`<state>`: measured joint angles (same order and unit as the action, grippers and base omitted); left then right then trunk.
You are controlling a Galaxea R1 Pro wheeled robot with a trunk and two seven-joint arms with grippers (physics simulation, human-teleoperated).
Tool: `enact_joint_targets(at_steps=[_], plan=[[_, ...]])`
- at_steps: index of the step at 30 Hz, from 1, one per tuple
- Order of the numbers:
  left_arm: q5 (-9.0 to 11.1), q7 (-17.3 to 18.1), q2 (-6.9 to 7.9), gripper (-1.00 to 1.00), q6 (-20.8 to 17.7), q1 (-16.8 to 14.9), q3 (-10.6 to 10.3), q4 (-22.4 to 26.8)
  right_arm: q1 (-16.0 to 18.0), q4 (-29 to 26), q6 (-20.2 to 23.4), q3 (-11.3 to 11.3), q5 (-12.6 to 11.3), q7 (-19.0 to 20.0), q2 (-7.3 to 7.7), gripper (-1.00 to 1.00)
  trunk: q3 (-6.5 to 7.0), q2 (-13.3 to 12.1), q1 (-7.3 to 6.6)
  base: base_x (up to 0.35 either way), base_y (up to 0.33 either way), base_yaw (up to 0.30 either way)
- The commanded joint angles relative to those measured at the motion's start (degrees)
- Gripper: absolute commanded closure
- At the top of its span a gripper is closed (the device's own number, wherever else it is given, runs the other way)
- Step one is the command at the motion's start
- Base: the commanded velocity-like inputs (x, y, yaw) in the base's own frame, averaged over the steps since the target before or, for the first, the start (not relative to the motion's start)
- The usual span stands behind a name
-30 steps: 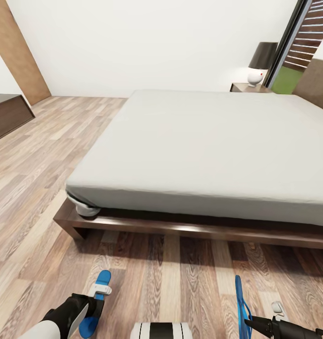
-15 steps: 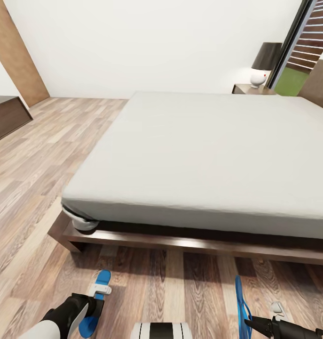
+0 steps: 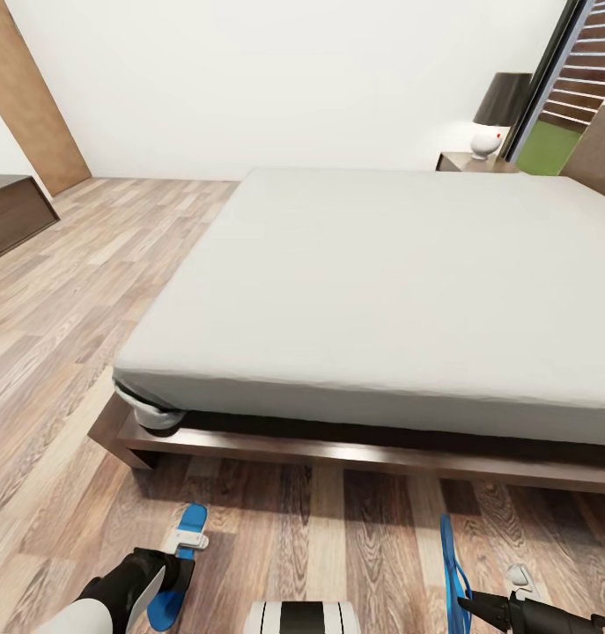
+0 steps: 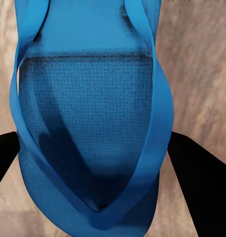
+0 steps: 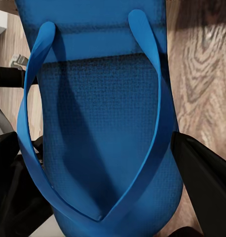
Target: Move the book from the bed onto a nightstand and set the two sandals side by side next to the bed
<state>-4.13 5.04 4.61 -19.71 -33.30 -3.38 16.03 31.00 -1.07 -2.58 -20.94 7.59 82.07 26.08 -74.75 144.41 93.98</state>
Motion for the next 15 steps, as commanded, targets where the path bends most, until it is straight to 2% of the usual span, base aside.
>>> enact_joint_targets(at_steps=[1,6,15], plan=[[-0.4,0.3,0.05,1.0,-0.3,0.0,-0.3,0.2,0.0,0.0,-0.3,-0.5,0.6,0.1,-0.01,1.0,-0.04,0.0,-0.01,0.0,0.0,0.0],[-0.4,0.2,0.11,1.0,-1.0,-0.2,0.4,1.8,0.0,0.0,-0.3,-0.5,0.6,0.1,0.0,1.0,-0.04,0.0,-0.01,0.0,0.0,0.0],[-0.4,0.2,0.19,1.0,-9.6,-0.7,0.7,6.6,0.0,0.0,-0.3,-0.5,0.6,0.1,-0.01,1.0,-0.04,0.0,-0.01,0.0,0.0,0.0]])
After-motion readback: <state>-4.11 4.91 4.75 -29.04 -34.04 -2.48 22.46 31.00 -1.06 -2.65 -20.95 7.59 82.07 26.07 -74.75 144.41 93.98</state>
